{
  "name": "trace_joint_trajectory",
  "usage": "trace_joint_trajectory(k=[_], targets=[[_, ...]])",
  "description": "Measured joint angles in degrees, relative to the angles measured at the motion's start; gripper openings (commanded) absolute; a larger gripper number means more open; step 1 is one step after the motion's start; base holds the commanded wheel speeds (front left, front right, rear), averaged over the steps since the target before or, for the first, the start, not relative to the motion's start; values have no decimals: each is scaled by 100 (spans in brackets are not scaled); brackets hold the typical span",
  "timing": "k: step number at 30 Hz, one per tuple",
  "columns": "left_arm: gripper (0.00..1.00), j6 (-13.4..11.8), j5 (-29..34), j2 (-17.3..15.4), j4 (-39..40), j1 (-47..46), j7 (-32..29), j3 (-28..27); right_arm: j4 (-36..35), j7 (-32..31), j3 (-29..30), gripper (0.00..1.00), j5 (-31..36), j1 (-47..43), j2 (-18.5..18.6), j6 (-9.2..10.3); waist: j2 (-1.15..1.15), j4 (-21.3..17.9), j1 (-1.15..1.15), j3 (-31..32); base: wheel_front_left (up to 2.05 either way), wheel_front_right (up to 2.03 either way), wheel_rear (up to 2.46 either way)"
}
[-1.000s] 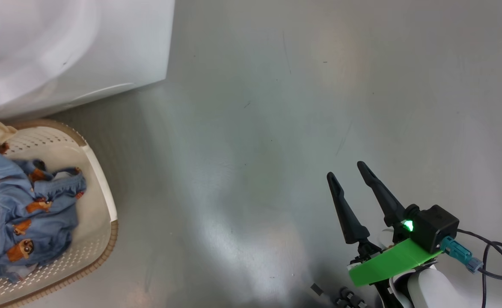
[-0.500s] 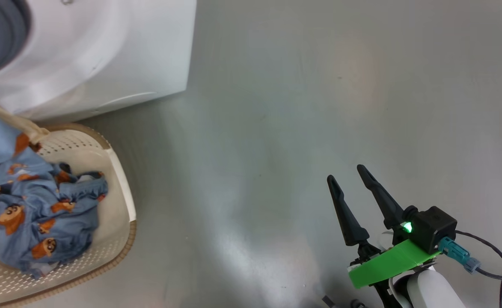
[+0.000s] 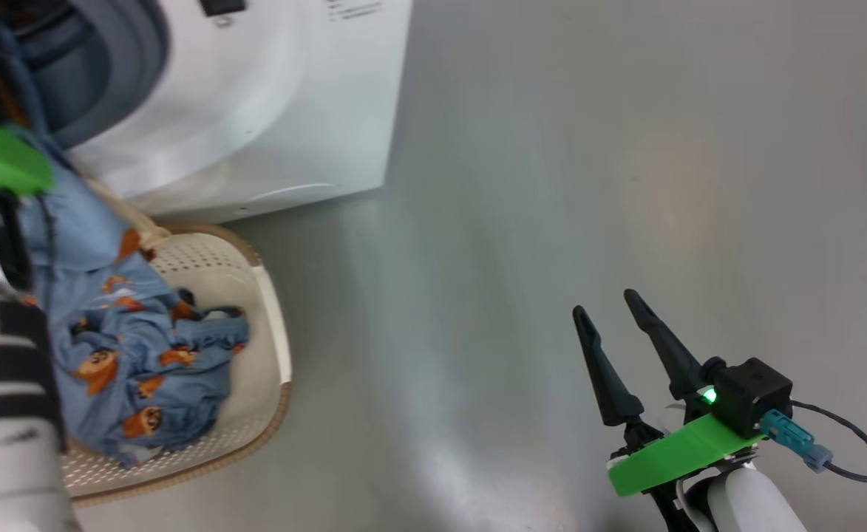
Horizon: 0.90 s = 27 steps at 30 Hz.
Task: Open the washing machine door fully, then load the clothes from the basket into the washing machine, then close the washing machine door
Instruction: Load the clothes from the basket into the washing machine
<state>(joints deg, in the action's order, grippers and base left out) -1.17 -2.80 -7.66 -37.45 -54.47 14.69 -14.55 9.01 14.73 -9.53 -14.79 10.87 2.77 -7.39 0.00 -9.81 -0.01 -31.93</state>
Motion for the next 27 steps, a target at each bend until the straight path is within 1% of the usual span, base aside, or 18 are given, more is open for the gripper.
trace_joint_trajectory(k=[2,5,9,15,20,27], targets=[[100,23,0,138,198,285,0,49,4,-1,62,100,0,1,4,-1,0,97,0,71,0,0,0],[100,152,-22,327,472,740,0,114,16,0,103,100,1,0,24,0,0,243,0,183,0,0,0],[100,202,-98,492,882,1292,0,212,27,0,138,100,1,-2,80,0,0,455,0,318,0,0,0],[100,203,-232,591,1360,2100,0,446,33,0,241,100,9,-3,105,0,0,727,0,484,0,0,0],[100,191,-346,630,1638,2720,-1,709,33,-1,264,100,10,-4,112,-1,0,846,0,598,0,0,0],[100,8,-713,631,2202,3534,-1,929,32,0,281,100,10,-12,118,-1,0,854,1,709,0,0,0]])
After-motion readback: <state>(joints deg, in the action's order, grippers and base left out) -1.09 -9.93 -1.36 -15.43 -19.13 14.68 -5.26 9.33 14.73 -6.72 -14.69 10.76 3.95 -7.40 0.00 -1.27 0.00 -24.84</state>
